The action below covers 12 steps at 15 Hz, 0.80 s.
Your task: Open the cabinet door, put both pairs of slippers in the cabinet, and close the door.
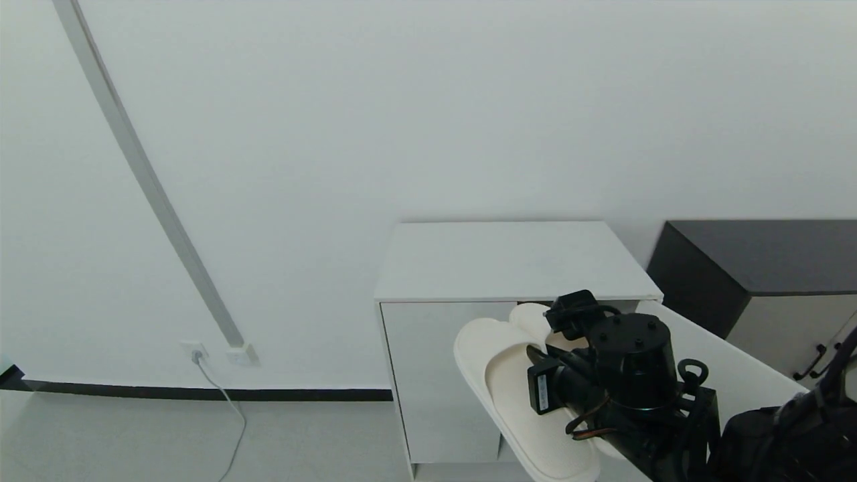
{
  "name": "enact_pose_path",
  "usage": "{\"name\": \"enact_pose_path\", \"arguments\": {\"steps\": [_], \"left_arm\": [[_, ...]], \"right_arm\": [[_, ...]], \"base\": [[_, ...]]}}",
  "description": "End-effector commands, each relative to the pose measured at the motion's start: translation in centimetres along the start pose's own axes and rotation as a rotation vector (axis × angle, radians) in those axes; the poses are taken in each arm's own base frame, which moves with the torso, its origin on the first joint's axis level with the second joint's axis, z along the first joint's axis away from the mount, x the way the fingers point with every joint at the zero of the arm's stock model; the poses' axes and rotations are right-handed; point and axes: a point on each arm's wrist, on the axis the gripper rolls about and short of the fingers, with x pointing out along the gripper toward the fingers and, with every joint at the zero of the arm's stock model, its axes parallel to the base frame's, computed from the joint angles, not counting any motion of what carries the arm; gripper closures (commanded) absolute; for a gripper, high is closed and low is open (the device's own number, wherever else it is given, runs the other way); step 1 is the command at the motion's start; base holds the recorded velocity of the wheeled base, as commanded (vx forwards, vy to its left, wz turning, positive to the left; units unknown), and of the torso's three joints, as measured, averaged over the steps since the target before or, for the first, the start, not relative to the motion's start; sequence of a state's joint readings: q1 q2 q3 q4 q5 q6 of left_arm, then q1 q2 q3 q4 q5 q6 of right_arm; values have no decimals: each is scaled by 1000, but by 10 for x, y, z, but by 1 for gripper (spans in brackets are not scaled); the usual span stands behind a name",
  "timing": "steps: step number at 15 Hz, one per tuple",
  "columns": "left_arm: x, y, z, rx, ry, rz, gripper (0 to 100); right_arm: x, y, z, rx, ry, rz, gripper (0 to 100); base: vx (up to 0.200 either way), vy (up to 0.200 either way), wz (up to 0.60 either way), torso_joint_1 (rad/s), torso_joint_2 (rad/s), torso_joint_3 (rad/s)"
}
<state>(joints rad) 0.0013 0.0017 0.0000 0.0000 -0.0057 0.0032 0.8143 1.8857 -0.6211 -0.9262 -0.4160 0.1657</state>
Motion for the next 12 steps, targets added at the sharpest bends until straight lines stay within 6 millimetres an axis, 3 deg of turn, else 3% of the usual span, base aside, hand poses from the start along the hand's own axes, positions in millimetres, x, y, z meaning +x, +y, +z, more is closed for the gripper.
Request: {"name": "enact_pose_path", "arguments": {"steps": [1, 10, 12], "left_arm": [[0, 0, 0, 0, 0, 0, 100], [0, 0, 0, 1, 0, 0, 100], [0, 0, 0, 1, 0, -2, 100]], "right_arm": [[-4, 0, 3, 5, -12, 6, 100], [-4, -2, 1, 2, -2, 2, 100], [-4, -1, 0, 1, -8, 3, 100]], "base": [[0, -200, 0, 2, 2, 2], [0, -200, 0, 4, 2, 2], [0, 0, 0, 0, 0, 0]]}}
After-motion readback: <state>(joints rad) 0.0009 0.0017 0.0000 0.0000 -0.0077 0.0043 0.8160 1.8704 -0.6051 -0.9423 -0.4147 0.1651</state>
